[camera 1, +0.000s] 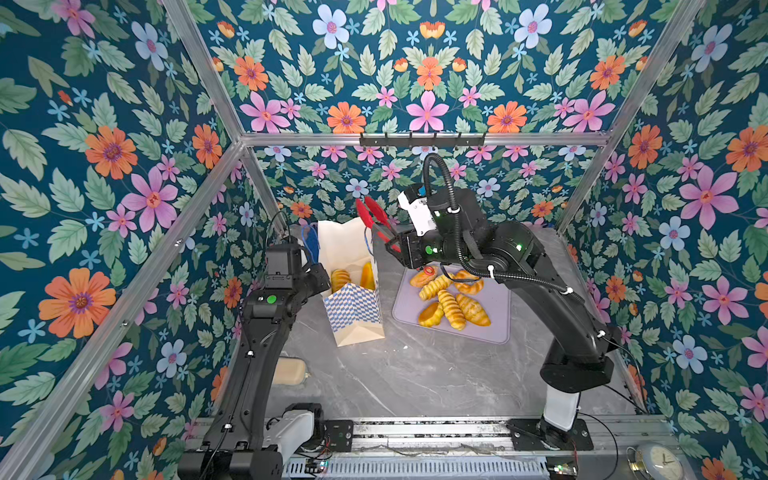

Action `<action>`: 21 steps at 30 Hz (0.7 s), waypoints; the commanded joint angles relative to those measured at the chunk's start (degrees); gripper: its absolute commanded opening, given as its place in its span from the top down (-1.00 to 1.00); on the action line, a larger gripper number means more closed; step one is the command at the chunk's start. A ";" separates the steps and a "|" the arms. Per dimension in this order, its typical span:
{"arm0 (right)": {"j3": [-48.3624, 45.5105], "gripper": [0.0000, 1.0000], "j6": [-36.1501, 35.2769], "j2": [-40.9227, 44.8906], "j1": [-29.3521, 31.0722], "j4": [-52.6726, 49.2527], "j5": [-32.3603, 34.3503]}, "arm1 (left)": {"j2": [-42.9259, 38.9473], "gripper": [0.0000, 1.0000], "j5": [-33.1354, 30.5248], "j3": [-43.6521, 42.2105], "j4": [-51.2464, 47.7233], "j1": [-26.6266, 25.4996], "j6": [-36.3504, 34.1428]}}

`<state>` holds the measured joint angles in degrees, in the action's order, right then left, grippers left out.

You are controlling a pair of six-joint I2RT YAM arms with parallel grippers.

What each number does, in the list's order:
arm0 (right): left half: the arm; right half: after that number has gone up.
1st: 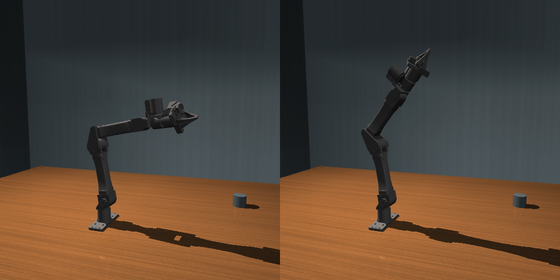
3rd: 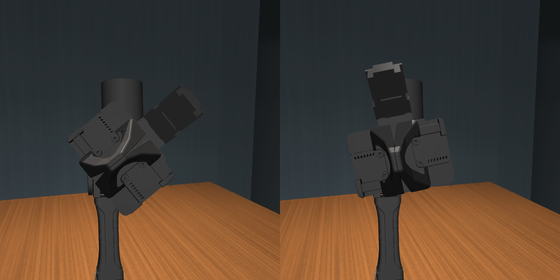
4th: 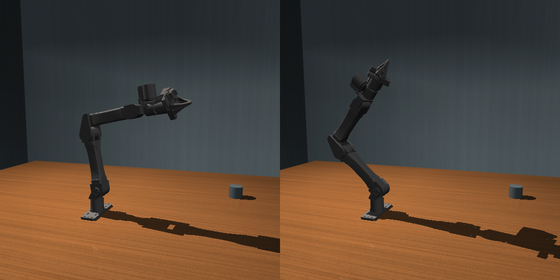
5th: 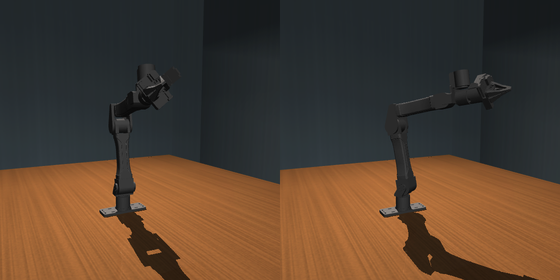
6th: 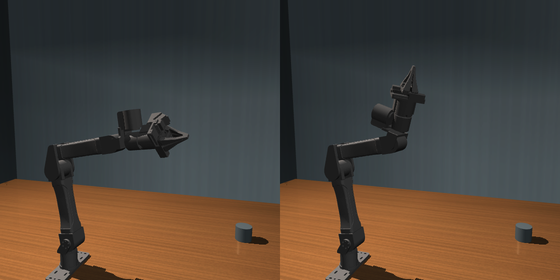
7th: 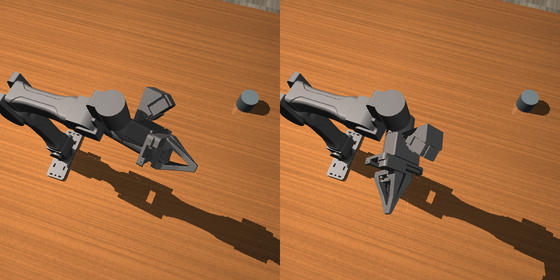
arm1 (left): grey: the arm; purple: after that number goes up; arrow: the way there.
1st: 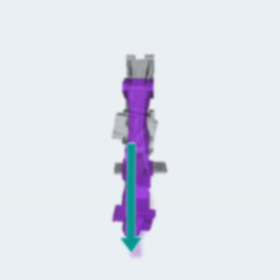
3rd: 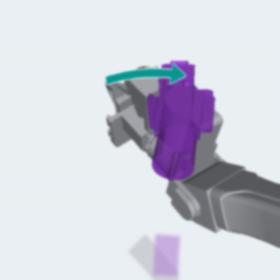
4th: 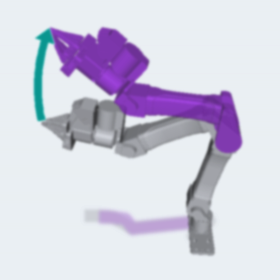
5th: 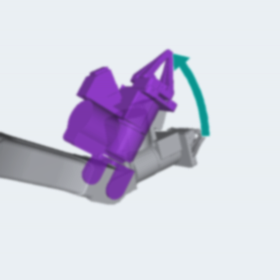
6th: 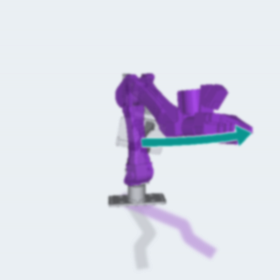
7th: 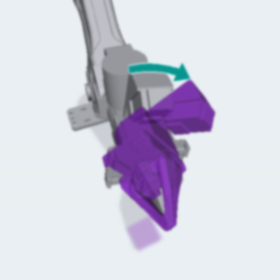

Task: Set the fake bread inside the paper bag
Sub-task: 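Open the tongs and withdraw the right gripper from the bag toward the tray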

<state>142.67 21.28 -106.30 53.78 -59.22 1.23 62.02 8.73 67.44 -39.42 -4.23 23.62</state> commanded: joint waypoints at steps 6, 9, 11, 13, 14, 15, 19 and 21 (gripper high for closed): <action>-10.85 0.13 -0.37 9.80 -2.14 4.72 6.60 | 0.00 0.63 -0.21 0.41 1.27 0.01 -0.40; -18.28 0.13 1.04 15.89 -4.80 6.06 6.66 | 0.01 0.63 -0.15 0.57 1.36 0.01 -0.31; -24.83 0.13 2.74 20.07 -7.31 7.60 5.79 | -0.11 0.63 -0.22 0.40 1.45 0.01 -0.28; -30.82 0.13 4.41 24.05 -10.07 8.89 4.54 | -0.30 0.63 -0.35 0.32 1.54 0.01 -0.28; -34.03 0.13 5.33 26.08 -11.83 9.27 3.76 | -0.29 0.64 -0.42 0.25 1.54 0.01 -0.32; -36.56 0.13 6.20 27.98 -13.40 9.53 3.13 | -0.27 0.63 -0.38 0.32 1.62 0.01 -0.33; -47.58 0.13 9.61 33.90 -20.73 10.28 -1.79 | -0.23 0.63 -0.44 0.02 1.87 0.01 -0.28; -51.75 0.13 10.39 35.59 -23.18 9.91 -3.07 | -0.18 0.64 -0.29 -0.08 2.06 0.02 -0.13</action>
<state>94.11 28.77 -72.27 32.60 -51.83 1.98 62.02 8.73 67.53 -39.00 -4.23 23.64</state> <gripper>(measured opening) 0.437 0.184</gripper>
